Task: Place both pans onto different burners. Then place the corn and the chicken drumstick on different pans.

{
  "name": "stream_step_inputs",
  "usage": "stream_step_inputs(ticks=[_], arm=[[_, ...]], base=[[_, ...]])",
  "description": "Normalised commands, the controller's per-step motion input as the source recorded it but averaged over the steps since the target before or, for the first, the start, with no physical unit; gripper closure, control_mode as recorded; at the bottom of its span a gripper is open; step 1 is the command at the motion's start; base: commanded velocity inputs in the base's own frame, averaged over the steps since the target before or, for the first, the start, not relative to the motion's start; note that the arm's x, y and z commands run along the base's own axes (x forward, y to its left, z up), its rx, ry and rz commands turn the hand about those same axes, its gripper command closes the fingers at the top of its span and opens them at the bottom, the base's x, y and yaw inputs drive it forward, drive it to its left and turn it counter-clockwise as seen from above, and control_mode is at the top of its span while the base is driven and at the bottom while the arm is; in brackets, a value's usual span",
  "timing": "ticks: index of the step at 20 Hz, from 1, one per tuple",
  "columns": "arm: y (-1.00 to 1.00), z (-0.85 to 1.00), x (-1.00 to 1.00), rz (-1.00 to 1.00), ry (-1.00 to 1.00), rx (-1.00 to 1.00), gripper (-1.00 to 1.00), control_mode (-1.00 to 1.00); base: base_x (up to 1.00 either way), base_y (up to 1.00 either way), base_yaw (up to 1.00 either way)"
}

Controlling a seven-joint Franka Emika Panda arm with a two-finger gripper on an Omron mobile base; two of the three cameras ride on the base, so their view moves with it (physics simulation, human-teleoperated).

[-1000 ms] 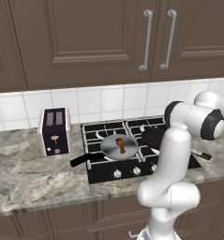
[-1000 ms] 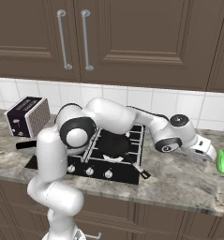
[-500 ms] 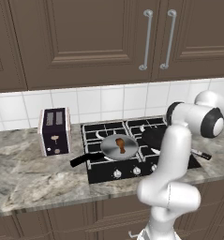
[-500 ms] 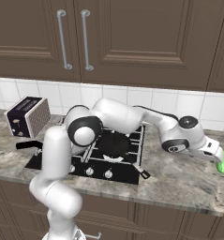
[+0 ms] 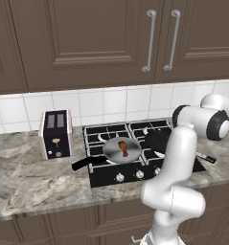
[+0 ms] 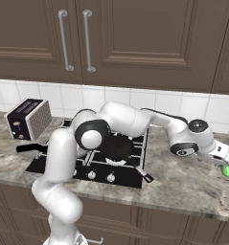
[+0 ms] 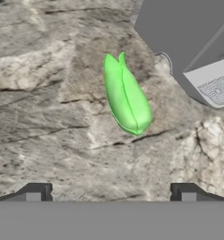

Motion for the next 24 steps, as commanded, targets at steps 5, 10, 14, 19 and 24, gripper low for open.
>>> stream_step_inputs(ticks=[5,10,14,19,24], arm=[[-0.04,-0.10,0.07,0.00,0.00,-0.01,-1.00,-1.00],[-0.07,-0.06,0.09,0.00,0.00,-0.02,-1.00,-1.00],[-0.12,-0.03,0.10,0.00,0.00,-0.03,-1.00,-1.00],[-0.14,-0.07,0.09,0.00,0.00,-0.03,-1.00,-1.00],[-0.14,-0.07,0.06,0.00,0.00,-0.01,-1.00,-1.00]], base=[[0.00,0.00,0.00],[0.00,0.00,0.00],[0.00,0.00,0.00],[0.00,0.00,0.00],[0.00,0.00,0.00]])
